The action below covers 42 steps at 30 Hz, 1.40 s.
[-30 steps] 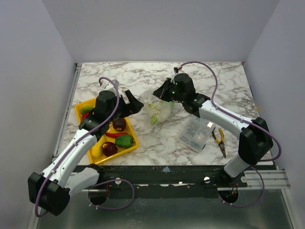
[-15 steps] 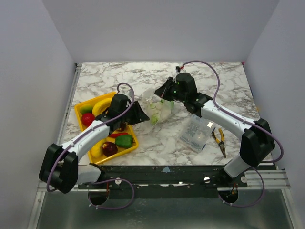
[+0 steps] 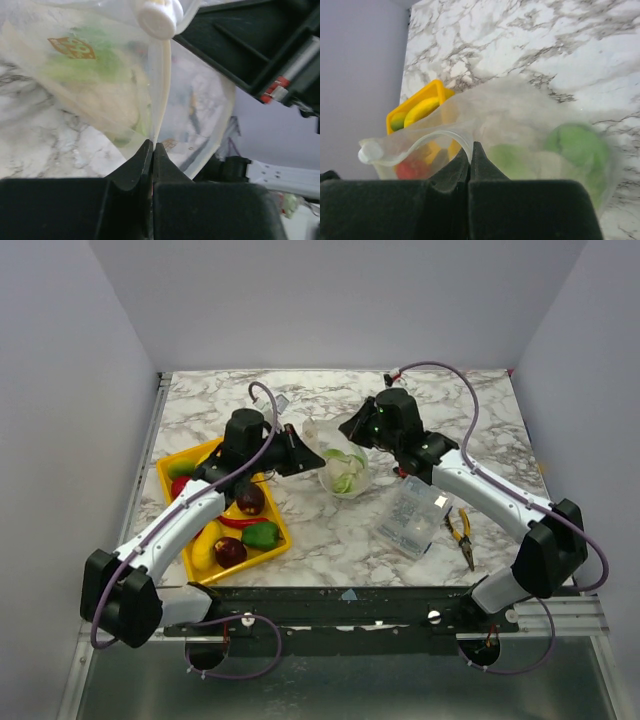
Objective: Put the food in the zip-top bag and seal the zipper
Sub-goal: Adjust the zipper food storage bag at the center of the board.
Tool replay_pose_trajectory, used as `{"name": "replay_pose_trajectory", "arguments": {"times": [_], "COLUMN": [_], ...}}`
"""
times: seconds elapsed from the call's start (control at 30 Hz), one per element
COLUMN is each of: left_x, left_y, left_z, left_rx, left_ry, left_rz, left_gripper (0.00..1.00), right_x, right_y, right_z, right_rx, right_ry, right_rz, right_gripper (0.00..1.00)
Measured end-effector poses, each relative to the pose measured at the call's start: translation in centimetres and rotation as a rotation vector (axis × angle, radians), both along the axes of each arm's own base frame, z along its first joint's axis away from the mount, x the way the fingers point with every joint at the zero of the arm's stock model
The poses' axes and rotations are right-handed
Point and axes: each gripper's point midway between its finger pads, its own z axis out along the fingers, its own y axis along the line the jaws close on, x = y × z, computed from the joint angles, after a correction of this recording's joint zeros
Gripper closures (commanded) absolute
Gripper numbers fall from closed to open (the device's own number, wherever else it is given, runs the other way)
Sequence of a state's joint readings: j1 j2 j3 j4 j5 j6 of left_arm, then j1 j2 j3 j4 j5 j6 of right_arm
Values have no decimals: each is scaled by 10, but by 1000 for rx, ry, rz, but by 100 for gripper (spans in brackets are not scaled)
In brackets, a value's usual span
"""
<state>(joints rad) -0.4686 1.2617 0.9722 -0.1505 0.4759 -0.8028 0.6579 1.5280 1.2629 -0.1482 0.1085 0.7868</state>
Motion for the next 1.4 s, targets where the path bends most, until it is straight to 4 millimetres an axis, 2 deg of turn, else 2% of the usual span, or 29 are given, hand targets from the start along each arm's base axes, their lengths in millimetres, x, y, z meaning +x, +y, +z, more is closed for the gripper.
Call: {"name": "replay_pose_trajectory", "arguments": {"times": [0.17,0.27,0.33,0.4,0.47,0.57,0.67,0.73,0.8,0.9,1.0,1.07,1.2,1.3,1.33,1.4], "left_x": [-23,-31,-33,-31,-25,-14,-11,-14,-14,-13,-14,-13,-10,-13,-16,-20], "left_y": [-10,-6,-4,-2,-3,-8,-8,-7,-7,-6,-4,-3,0,-4,-7,-13], "left_z": [62,98,108,104,83,29,-9,-11,1,33,50,47,13,2,-2,-7], "left_rx": [-178,-225,-232,-220,-194,-130,-72,-63,-66,-90,-116,-129,-132,-191,-207,-227], "left_ry": [-9,-60,-87,-77,-25,115,237,249,223,141,93,95,178,217,235,266], "left_rz": [-54,-52,-46,-30,-20,-5,6,4,-3,-15,-15,-14,16,29,30,28], "left_gripper": [100,100,100,100,100,100,100,100,100,100,100,100,100,100,100,100], "right_x": [6,7,5,3,3,12,22,25,24,21,12,9,9,15,22,43], "right_y": [-20,-31,-40,-47,-50,-44,-37,-36,-37,-40,-45,-46,-43,-29,-24,-14], "right_z": [30,50,58,61,53,22,-20,-32,-26,4,36,54,79,71,63,35], "right_rx": [-74,-96,-103,-106,-123,-178,-270,-311,-313,-267,-205,-172,-170,-215,-236,-299], "right_ry": [-60,-100,-122,-138,-134,-90,-12,17,10,-40,-85,-95,-85,-63,-52,-22], "right_rz": [-67,-105,-130,-155,-163,-156,-136,-125,-125,-133,-142,-153,-146,-113,-108,-96], "right_gripper": [99,99,99,99,99,99,100,99,99,99,99,99,99,100,100,100]}}
